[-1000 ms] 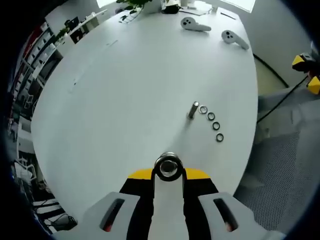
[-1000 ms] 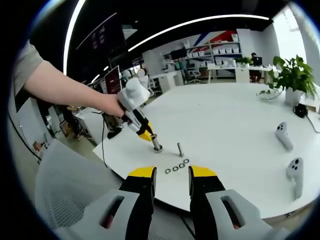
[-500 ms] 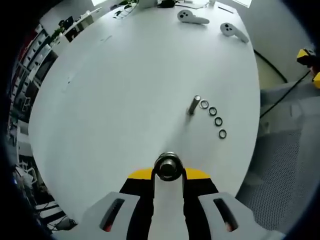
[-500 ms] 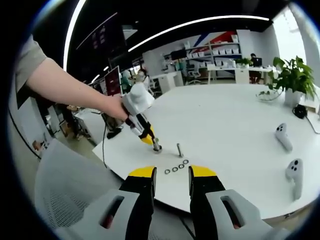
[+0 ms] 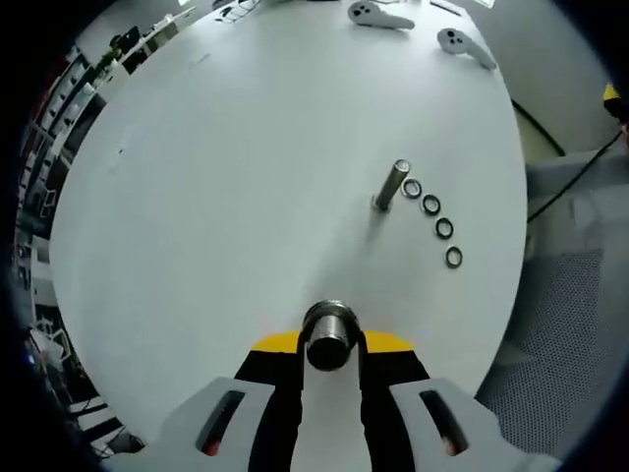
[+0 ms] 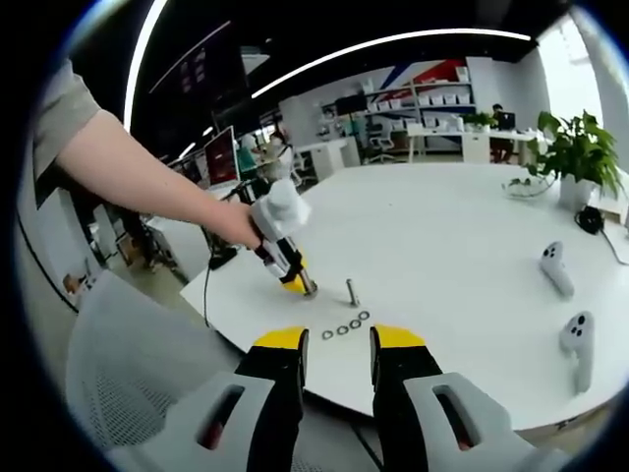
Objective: Place the washer onto the threaded stud by aligning its center hole with the stud, sliding it down to the base, and recovering from edge contact or off-axis alignment until the washer reaches the visible bottom stop.
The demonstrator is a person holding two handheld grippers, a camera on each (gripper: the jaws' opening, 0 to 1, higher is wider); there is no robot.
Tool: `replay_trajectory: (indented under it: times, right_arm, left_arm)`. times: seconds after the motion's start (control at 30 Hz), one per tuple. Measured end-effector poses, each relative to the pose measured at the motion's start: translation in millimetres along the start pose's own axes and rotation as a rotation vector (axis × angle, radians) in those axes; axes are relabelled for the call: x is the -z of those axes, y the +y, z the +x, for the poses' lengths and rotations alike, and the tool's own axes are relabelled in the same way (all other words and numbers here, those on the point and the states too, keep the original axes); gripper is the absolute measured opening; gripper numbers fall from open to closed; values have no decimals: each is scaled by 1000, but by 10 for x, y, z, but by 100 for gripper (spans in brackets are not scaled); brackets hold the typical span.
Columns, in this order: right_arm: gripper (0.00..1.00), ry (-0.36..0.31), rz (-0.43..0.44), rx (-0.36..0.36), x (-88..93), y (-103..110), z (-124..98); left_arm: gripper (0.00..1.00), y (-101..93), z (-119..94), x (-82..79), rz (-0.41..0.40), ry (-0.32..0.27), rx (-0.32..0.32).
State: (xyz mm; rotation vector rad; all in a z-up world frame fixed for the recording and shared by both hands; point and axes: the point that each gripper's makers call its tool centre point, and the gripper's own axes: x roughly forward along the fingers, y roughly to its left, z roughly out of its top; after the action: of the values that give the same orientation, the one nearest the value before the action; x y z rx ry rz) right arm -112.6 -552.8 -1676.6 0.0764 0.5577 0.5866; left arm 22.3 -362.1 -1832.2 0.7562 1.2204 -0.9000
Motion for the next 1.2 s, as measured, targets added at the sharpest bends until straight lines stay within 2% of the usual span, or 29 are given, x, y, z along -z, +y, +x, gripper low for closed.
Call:
replay_trajectory:
  times: [0.27,0.33,0.43,0.63,0.77,0.9,1.0,1.03,1.07,1.2]
  right_arm:
    - [27,7,1,6,14,-11,-2]
    - [27,10,0,6,17,-11,-2]
    - [27,21,-3,6,34,-7,4]
    - [27,28,-7,7,43,-2,4]
    - [27,32,-5,22,48,-22,0]
    - [27,40,-19,13,60,10,4]
    - [28,62,-39,6,94,39,15]
    - [28,68,-41,12,107,29,11]
    - [28,71,-40,16,112,23,8]
    - [29,115,-44,25,189,10,19]
  left_arm:
    - [19,0,37,-7,14,-6,6]
    - [20,-13,25,0,11,-22,0]
    - [27,-21,-32,-53,-22,-76,-3]
    - [26,51,-161,-32,-81,-132,-16]
    - [25,77,-317,-18,-135,-205,-29]
    - [25,60,-512,45,-144,-274,-49]
    - [25,20,-739,37,-214,-379,-53]
    - [25,-12,-874,37,-264,-438,-57]
    - [25,-36,-947,41,-288,-472,-55]
    - [25,-145,-1204,106,-323,-563,-64]
